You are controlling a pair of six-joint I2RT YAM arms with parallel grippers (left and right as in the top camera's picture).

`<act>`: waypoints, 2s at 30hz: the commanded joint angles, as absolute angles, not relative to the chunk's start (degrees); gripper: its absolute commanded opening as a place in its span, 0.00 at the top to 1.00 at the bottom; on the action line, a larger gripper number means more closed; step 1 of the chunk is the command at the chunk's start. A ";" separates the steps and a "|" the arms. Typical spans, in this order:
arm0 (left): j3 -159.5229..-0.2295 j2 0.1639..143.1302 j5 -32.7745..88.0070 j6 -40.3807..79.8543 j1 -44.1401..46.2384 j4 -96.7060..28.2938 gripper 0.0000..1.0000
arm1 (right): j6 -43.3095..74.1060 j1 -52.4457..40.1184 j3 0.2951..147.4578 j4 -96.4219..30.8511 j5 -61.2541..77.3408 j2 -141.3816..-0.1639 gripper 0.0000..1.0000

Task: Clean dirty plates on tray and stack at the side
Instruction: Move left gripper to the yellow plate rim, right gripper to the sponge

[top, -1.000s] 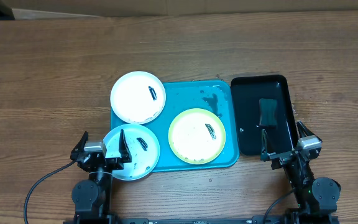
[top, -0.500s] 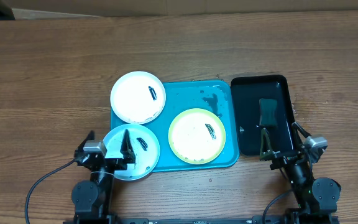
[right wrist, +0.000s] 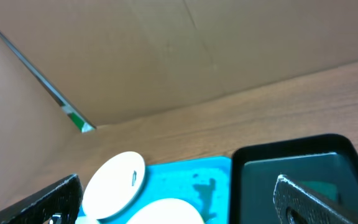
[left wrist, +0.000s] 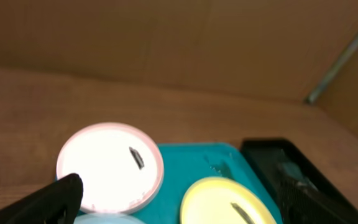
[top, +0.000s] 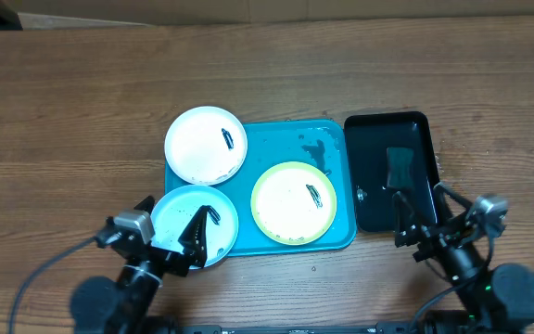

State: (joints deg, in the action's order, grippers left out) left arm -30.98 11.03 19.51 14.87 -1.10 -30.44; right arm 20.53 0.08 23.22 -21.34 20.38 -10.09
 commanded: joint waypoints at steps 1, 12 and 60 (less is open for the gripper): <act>-46.33 23.57 21.10 12.27 -0.71 -38.17 0.00 | 18.22 0.40 33.69 -24.69 22.76 -20.67 0.00; -88.97 67.22 25.36 9.39 -0.71 -84.07 0.00 | 14.79 0.40 75.57 -68.79 27.11 -65.58 0.00; -84.64 117.14 9.23 20.82 23.77 -69.93 0.59 | 7.64 -4.49 55.66 -40.40 2.52 -91.00 0.23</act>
State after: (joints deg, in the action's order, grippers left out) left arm -85.41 115.13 10.28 19.59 23.29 -70.19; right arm 7.49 -4.51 56.31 -41.19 5.58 -90.72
